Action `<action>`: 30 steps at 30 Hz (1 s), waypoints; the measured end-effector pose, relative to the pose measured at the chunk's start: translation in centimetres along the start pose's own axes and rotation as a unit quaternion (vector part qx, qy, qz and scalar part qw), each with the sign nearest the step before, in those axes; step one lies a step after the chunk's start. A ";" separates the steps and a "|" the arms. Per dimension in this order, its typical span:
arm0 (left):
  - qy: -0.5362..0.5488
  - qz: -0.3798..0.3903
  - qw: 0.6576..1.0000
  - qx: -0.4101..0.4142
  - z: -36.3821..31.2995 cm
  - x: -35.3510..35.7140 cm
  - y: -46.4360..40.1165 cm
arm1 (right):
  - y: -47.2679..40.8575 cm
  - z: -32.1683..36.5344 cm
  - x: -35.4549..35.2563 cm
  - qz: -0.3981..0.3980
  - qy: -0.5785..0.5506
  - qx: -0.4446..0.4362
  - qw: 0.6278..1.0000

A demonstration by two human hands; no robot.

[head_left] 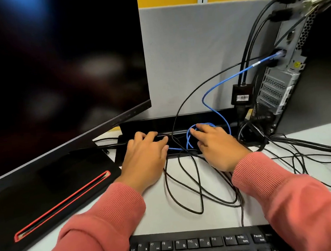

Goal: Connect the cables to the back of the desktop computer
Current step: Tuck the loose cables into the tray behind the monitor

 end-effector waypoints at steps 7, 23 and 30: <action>0.102 -0.031 0.994 -0.008 0.5 -0.9 0.2 | -0.8 0.2 1.3 0.074 0.015 0.009 0.997; 0.139 -0.095 0.985 -0.033 1.0 -2.4 0.1 | 0.2 0.2 2.5 0.137 0.015 0.018 0.990; 0.095 -0.068 0.993 -0.034 0.7 -2.5 0.6 | -0.5 -0.2 2.9 0.164 0.044 0.024 0.985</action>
Point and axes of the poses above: each hand's wrist, its own y-axis away from the middle knuckle, its own x-axis out of the palm, z = x × y, the point moved 10 cm from there along -y, towards the middle knuckle, and after that the axes turned 6 degrees about -x, right-handed, at the moved point
